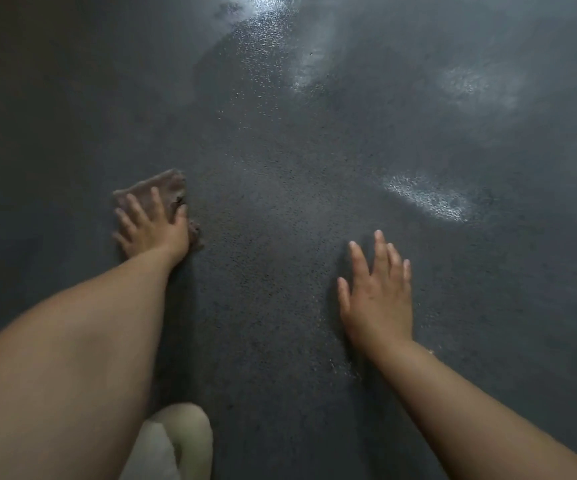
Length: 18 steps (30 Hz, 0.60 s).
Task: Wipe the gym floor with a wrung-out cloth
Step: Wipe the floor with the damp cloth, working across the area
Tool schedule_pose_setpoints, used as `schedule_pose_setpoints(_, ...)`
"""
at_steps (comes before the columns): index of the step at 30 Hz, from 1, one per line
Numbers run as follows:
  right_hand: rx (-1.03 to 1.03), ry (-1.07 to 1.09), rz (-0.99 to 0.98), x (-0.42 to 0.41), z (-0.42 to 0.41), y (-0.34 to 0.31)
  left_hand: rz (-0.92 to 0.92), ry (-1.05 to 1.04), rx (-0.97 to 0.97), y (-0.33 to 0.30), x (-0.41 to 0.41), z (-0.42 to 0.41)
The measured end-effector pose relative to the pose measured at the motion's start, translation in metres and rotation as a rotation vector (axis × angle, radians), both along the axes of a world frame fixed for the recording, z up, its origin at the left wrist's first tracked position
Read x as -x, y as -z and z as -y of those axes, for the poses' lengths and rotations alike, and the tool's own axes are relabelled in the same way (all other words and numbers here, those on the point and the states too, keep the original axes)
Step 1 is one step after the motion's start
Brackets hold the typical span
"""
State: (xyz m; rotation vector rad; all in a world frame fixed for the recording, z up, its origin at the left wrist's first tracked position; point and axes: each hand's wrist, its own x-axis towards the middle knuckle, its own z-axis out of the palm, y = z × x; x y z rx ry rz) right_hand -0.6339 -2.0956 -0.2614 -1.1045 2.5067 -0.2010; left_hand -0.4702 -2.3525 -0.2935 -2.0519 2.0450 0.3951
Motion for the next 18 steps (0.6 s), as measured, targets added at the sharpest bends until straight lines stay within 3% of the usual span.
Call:
schedule_pose_setpoints(4, -0.057, 0.036, 0.003, -0.007, -0.033, -0.002, -0.034, -0.262, 0.049, 0.003, -0.037, -0.024)
schedule_pose_setpoints(8, -0.09, 0.086, 0.002, 0.001, -0.058, -0.003, -0.018, -0.206, 0.052, -0.002, -0.018, -0.052)
schedule_pose_setpoints(12, -0.059, 0.139, 0.008, 0.008, -0.065, -0.003, -0.056, 0.093, 0.089, -0.001, 0.027, -0.109)
schedule_pose_setpoints(18, 0.016, 0.198, -0.032, 0.005, -0.06, -0.002, -0.076, 0.894, 0.002, -0.003, 0.079, -0.227)
